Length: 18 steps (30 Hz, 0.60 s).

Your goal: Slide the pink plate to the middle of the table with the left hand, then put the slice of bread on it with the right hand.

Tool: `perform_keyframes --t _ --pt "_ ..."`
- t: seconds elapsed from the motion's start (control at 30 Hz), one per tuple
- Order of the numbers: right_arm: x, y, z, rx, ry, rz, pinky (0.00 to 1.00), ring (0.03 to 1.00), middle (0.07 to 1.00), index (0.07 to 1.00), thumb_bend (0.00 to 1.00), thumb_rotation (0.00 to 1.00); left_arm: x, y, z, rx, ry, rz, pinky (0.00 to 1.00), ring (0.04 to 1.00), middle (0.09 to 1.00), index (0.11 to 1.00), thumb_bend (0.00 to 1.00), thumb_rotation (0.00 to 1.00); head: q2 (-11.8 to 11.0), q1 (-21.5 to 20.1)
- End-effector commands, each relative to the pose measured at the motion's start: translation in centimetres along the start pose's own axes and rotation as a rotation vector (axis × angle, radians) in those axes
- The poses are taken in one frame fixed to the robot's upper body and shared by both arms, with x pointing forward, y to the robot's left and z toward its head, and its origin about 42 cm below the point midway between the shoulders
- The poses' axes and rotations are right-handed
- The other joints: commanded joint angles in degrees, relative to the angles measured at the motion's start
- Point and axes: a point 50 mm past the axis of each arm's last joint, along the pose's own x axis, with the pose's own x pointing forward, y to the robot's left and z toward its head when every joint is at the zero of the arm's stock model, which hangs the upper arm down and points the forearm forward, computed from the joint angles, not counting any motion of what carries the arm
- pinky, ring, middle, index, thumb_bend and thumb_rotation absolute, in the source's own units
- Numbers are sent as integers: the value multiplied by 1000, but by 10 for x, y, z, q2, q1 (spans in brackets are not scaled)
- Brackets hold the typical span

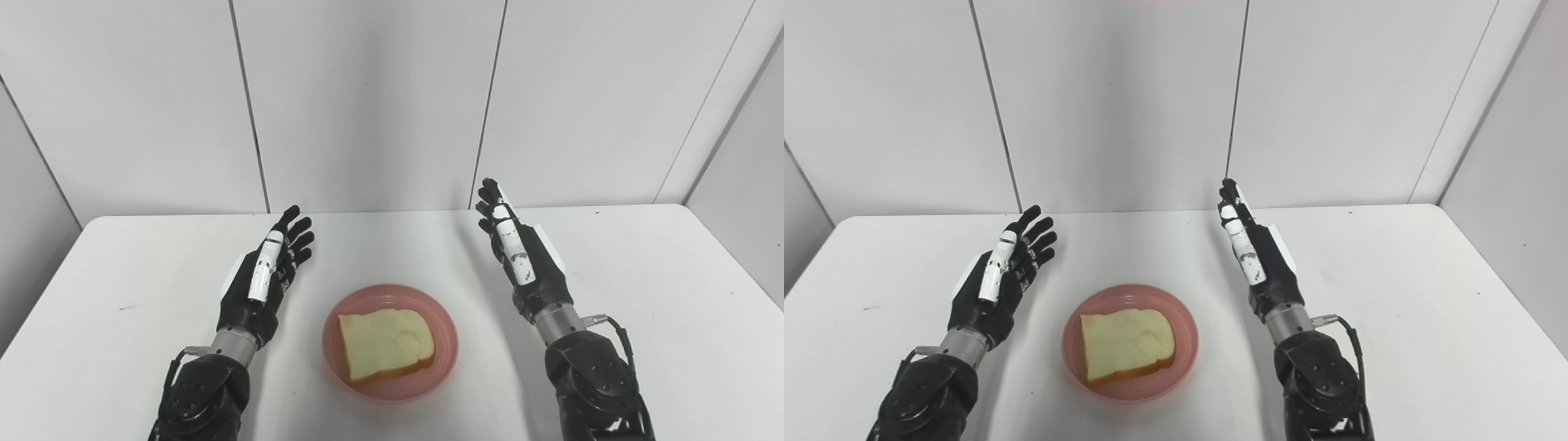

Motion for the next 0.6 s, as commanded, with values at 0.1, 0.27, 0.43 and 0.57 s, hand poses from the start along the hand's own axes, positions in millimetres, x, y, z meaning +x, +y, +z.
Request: perform_keyframes --t 0.1,0.27,0.43,0.57 --pt "8 3 11 15 -60 -5 1000 1000 1000 1000 527 1000 6 -1 15 13 -82 -9 939 926 927 917 384 1000 1 0" --pt "11 2 8 10 -61 -13 1000 1000 1000 1000 477 1000 8 1 14 7 -84 -12 953 930 931 920 393 1000 0 -2" --pt "13 5 6 11 -58 -7 1000 1000 1000 1000 454 1000 8 3 14 18 -89 -5 934 921 924 915 391 1000 1 -4" --pt "14 5 4 7 -60 2 1000 1000 1000 1000 432 1000 9 4 15 10 -97 -7 932 919 924 917 384 1000 3 -4"
